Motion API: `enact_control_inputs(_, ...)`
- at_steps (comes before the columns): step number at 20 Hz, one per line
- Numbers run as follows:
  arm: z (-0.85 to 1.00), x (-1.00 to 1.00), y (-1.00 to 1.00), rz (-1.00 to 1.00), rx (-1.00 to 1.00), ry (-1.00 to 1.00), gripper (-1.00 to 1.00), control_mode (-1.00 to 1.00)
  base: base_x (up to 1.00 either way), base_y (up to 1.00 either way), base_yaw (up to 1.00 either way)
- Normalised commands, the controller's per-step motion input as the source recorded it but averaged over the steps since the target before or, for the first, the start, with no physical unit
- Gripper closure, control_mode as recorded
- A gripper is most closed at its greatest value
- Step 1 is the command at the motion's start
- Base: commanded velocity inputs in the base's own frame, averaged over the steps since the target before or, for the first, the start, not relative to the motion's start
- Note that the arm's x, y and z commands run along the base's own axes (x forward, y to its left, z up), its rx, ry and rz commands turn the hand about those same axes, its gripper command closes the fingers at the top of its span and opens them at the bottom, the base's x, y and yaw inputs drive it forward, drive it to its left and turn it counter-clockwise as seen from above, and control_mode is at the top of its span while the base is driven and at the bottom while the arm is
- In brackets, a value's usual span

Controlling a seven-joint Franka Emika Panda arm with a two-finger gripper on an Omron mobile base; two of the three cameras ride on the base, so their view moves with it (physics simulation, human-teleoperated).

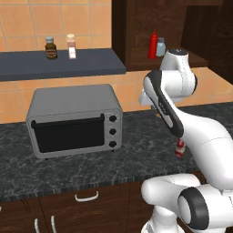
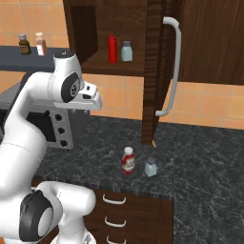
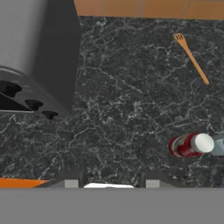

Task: Put the shaker and condiment bottle from the counter next to their counterparts in the cabinet.

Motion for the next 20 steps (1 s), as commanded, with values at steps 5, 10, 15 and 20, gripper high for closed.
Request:
enact_control_inputs(5, 0.0, -0.07, 0.0, 0.0, 0.0, -0.05, -1.0, -1.0, 0.0, 0.0, 0.0)
enact_control_inputs(10, 0.0, -0.12, 0.0, -0.03, 0.0, -0.05, -1.0, -1.0, 0.0, 0.0, 0.0)
enact_control_inputs(15, -0.04, -0.24, 0.0, -0.19, 0.0, -0.18, -1.0, -1.0, 0.0, 0.0, 0.0)
enact_control_inputs(20, -0.06, -0.21, 0.0, -0.27, 0.0, -0.22, -1.0, -1.0, 0.0, 0.0, 0.0)
